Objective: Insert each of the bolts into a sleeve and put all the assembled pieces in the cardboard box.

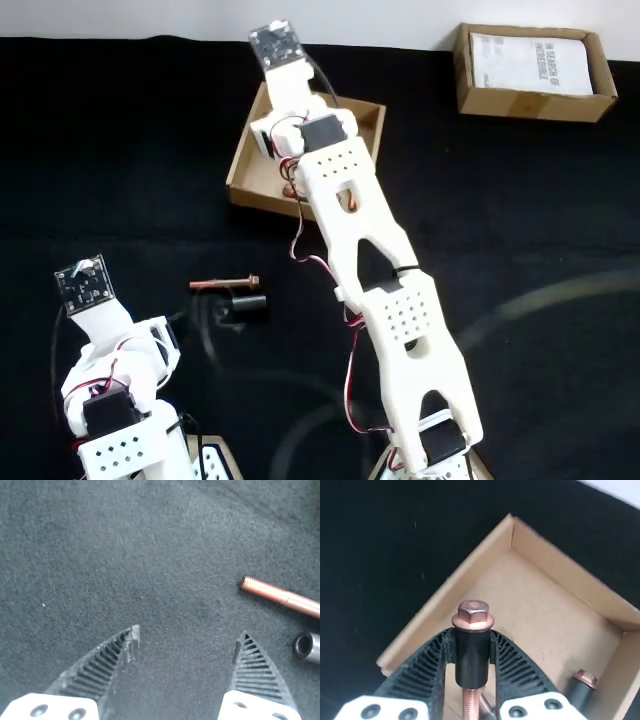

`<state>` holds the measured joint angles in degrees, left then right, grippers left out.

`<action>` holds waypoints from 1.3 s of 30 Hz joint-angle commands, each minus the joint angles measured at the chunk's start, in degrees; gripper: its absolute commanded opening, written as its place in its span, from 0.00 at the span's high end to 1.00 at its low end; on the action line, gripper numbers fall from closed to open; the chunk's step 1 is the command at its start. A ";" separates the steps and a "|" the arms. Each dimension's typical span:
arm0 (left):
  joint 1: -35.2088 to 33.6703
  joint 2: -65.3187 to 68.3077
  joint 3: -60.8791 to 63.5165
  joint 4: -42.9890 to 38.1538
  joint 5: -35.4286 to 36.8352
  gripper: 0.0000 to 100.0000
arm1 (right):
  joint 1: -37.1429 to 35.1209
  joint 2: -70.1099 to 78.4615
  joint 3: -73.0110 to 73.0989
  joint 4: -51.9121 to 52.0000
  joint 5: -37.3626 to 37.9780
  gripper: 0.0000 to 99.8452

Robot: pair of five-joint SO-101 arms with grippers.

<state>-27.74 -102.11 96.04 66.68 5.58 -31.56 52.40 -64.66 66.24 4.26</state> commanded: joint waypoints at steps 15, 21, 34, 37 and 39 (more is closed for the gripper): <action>-0.66 -1.71 1.10 -0.88 0.18 0.70 | -2.95 4.18 -4.26 -3.47 11.60 0.70; -0.66 -1.71 1.10 -0.88 0.18 0.70 | -2.59 3.12 -6.73 -0.75 11.60 0.68; -0.66 -1.63 1.10 -0.88 0.18 0.70 | -5.58 -1.45 -29.85 24.75 11.43 0.68; -0.66 -1.54 1.10 -0.88 0.18 0.70 | -7.52 -2.77 -34.42 30.11 8.97 0.68; -0.66 -1.45 1.10 -0.88 0.18 0.70 | -8.75 -4.26 -35.47 32.48 7.12 0.68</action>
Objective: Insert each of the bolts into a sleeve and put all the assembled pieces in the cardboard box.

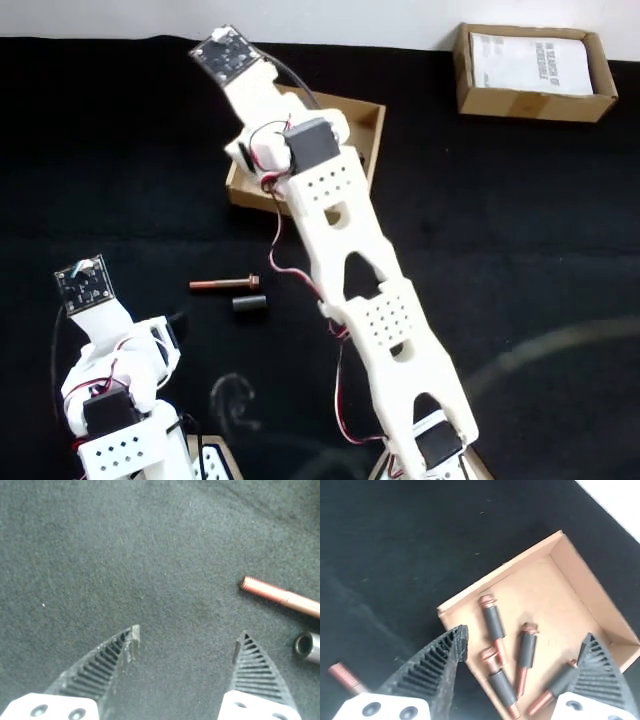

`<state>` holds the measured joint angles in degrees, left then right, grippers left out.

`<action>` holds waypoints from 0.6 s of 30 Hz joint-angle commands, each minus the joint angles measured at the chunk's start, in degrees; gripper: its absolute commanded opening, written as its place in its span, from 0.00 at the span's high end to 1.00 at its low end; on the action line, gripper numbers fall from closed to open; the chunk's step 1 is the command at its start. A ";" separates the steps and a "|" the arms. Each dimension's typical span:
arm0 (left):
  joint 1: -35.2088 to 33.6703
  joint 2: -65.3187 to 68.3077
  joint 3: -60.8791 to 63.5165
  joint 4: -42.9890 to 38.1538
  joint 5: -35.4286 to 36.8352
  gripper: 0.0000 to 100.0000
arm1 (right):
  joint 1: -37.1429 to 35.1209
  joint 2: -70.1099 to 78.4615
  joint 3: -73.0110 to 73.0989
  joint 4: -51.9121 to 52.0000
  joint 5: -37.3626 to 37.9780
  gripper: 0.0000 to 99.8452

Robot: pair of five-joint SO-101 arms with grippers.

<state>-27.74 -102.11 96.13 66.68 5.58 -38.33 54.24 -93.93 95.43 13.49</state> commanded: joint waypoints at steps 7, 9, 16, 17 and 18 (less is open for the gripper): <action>-0.66 -1.45 1.01 -0.88 0.18 0.70 | -5.49 -10.33 -6.20 5.67 -7.47 0.68; -0.66 -1.45 1.01 -0.88 0.18 0.70 | -6.55 -11.47 -5.32 5.76 -9.23 0.68; -0.75 -1.54 1.01 -1.76 0.18 0.70 | -12.44 -22.20 14.55 5.76 -12.75 0.68; -0.84 -1.45 1.01 -2.02 0.18 0.70 | -13.49 -24.13 18.95 5.76 -12.75 0.68; -1.19 -1.45 1.01 -2.02 0.18 0.70 | -14.46 -26.24 23.52 5.67 -12.66 0.68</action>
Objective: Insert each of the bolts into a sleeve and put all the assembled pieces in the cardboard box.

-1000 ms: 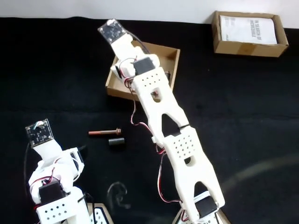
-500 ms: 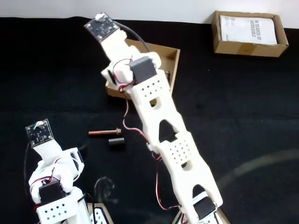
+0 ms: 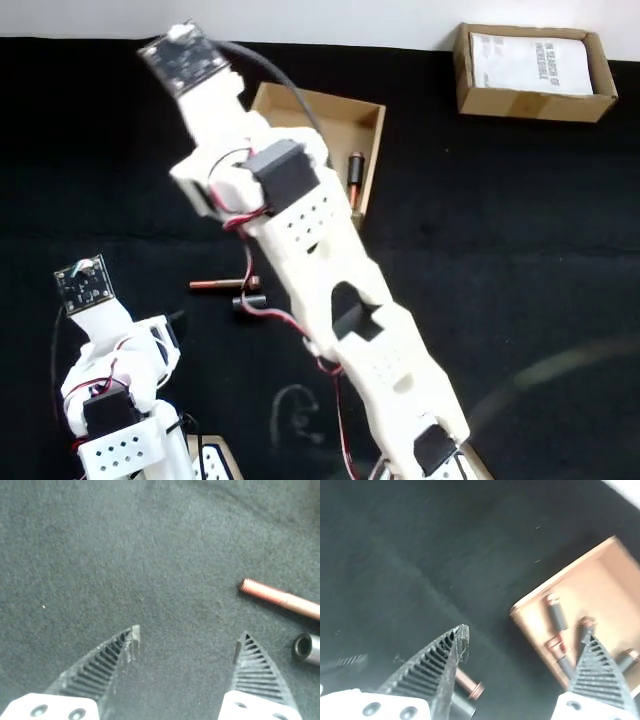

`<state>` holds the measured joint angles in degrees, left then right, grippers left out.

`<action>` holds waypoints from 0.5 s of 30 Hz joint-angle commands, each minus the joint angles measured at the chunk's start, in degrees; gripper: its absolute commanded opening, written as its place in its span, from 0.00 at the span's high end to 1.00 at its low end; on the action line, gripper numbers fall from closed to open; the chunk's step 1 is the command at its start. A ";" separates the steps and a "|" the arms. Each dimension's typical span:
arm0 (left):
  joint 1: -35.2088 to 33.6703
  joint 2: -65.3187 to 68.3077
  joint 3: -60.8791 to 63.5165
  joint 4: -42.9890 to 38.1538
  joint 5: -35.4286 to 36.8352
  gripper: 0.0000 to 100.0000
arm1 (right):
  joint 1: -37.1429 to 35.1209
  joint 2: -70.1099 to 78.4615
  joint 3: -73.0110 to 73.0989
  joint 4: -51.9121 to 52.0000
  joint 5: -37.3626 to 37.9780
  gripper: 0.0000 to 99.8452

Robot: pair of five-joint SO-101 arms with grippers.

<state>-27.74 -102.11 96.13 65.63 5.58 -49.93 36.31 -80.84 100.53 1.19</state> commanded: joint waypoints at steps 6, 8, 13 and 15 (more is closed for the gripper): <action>-3.12 -1.54 1.01 -2.90 0.18 0.70 | -6.37 -18.24 34.68 0.48 3.25 0.68; -5.05 -1.54 1.01 -3.96 0.18 0.70 | -6.29 -20.62 40.92 0.48 5.71 0.68; -11.30 -1.45 1.01 -10.29 0.44 0.70 | -5.93 -23.34 50.15 0.40 9.23 0.68; -13.23 -1.45 1.01 -11.43 0.44 0.70 | -5.32 -23.34 52.00 0.40 8.97 0.68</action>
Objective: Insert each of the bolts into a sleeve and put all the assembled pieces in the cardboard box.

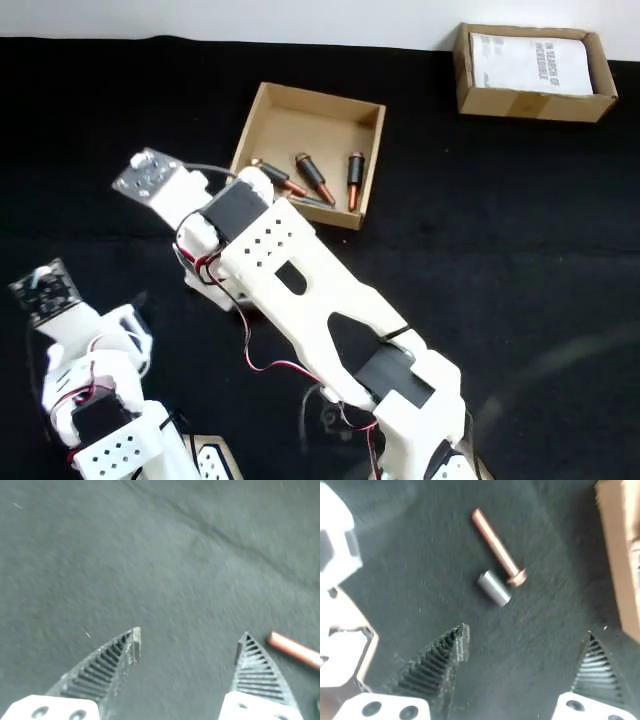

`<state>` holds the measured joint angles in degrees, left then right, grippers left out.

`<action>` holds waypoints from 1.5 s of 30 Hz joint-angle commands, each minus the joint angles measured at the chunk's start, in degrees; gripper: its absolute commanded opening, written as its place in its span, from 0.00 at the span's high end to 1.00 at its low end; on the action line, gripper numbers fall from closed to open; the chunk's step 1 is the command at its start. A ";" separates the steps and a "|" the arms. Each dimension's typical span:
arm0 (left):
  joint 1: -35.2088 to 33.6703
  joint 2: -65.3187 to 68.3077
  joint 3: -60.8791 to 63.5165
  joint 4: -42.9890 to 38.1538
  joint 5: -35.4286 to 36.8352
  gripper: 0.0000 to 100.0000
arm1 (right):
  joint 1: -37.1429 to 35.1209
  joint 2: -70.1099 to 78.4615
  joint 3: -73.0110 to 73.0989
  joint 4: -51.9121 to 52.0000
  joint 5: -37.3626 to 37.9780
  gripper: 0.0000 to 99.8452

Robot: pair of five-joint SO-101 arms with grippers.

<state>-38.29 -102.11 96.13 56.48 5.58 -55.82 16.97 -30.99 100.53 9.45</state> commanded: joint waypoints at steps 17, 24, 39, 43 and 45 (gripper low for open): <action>-8.04 -1.36 1.01 -6.15 0.44 0.70 | 1.71 -3.82 22.99 -13.32 14.77 0.68; -8.04 -1.36 1.01 -6.07 0.44 0.70 | 3.56 1.54 21.23 -15.34 20.13 0.68; -8.13 -1.36 1.01 -5.98 0.26 0.70 | 3.47 15.87 6.20 -14.99 20.84 0.68; -8.13 -1.45 1.01 -5.98 0.26 0.70 | 3.47 19.21 3.30 -14.99 20.57 0.68; -8.13 -1.45 1.01 -5.89 0.26 0.70 | 3.47 20.79 2.42 -14.99 20.57 0.68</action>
<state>-45.85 -102.11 96.13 51.21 5.67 -52.92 37.10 -25.27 85.58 29.58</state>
